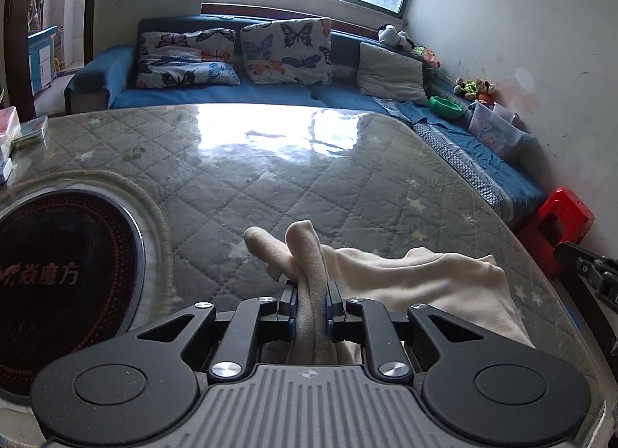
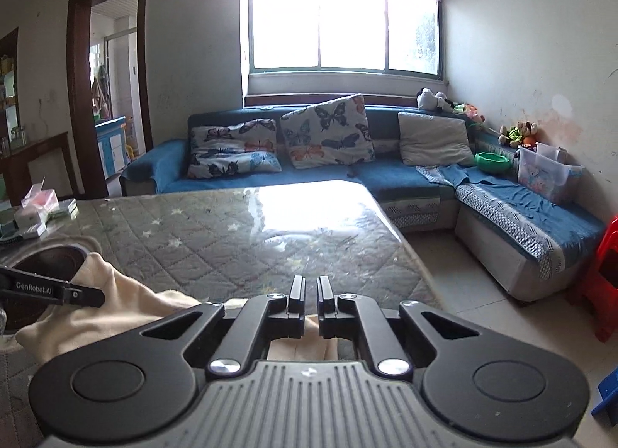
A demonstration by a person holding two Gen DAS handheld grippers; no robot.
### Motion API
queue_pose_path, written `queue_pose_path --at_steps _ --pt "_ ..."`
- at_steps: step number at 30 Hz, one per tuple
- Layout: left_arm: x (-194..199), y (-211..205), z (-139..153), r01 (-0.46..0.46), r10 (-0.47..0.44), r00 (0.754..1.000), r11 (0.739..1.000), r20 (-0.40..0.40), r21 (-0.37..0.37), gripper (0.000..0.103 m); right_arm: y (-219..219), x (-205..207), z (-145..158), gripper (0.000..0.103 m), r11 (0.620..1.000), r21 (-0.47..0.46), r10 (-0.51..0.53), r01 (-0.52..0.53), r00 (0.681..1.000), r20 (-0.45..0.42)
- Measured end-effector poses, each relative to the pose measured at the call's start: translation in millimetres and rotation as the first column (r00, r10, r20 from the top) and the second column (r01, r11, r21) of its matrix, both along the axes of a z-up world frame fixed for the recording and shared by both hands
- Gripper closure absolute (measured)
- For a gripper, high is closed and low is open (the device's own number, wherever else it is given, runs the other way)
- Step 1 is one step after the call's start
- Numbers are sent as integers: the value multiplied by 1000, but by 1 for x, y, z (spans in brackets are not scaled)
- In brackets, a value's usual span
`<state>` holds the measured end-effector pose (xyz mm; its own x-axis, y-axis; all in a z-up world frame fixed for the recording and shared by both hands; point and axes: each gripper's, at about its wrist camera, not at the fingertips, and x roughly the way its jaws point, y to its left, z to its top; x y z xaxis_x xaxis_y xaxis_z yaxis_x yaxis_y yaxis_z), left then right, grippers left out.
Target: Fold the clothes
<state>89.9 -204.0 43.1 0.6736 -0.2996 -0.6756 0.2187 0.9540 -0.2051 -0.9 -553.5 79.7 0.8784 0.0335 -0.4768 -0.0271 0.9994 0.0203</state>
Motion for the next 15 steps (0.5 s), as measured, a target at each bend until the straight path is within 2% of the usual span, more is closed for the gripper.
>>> queue_pose_path --at_steps 1,5,7,9,11,15 --pt "0 1 -1 -4 4 1000 1000 -2 5 84 2 1 -3 96 1000 3 2 -2 1000 -9" --pt "2 5 -3 -21 22 1000 1000 -11 10 84 6 6 -14 78 1000 25 16 -15 999 -43" --pt "4 7 -4 -21 21 1000 1000 -19 8 84 8 9 -19 72 1000 25 16 -14 998 -61" --pt "5 8 -6 -22 23 999 1000 -22 13 84 9 14 -26 71 1000 22 8 -6 997 -82" --pt "5 9 -8 -25 25 999 1000 -29 10 84 3 21 -33 65 999 53 6 0 994 -112" --pt "6 11 -12 -29 29 999 1000 -41 4 83 -10 30 -48 63 994 103 -21 36 989 -145"
